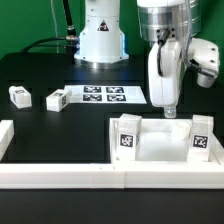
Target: Assemble square table
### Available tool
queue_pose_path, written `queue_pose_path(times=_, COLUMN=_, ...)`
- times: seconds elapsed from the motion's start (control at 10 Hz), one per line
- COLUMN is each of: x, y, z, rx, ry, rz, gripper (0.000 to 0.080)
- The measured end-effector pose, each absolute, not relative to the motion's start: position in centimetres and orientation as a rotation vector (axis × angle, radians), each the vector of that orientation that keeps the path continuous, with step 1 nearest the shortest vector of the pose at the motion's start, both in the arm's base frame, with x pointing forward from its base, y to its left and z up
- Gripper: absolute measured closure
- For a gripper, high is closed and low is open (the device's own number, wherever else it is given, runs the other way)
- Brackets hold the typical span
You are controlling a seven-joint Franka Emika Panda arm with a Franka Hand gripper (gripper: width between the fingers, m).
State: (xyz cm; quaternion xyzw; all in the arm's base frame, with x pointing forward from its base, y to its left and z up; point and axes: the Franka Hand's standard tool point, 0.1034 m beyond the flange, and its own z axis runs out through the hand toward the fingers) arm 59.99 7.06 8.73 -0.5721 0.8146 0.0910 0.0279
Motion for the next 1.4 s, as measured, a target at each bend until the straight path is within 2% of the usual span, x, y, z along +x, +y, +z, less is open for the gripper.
queue_pose_path(times=0.3, x=55.9, y=6.4, z=6.1, rx=-1.87, ry=2.489, rz=0.229, gripper=0.0151)
queue_pose_path(times=0.4, x=54.8, y=6.5, z=5.8, rx=-1.932, ry=2.517, rz=0.32, gripper=0.0151)
queue_pose_path(times=0.5, x=54.5, y=6.3, z=5.8, rx=-2.025, ry=2.536, rz=0.386, gripper=0.0151)
queue_pose_path(times=0.6, x=55.9, y=6.0, z=5.3, rx=-2.009, ry=2.494, rz=0.305, gripper=0.0151)
queue_pose_path(times=0.8, x=55.1, y=5.8, z=4.1, rx=-2.016, ry=2.469, rz=0.231, gripper=0.0151)
queue_pose_path(times=1.1, x=55.1, y=5.0, z=4.5, rx=-1.983, ry=2.363, rz=0.232, gripper=0.0151)
queue_pose_path(times=1.4, x=54.9, y=4.7, z=4.1, rx=-1.99, ry=2.337, rz=0.219, gripper=0.0151)
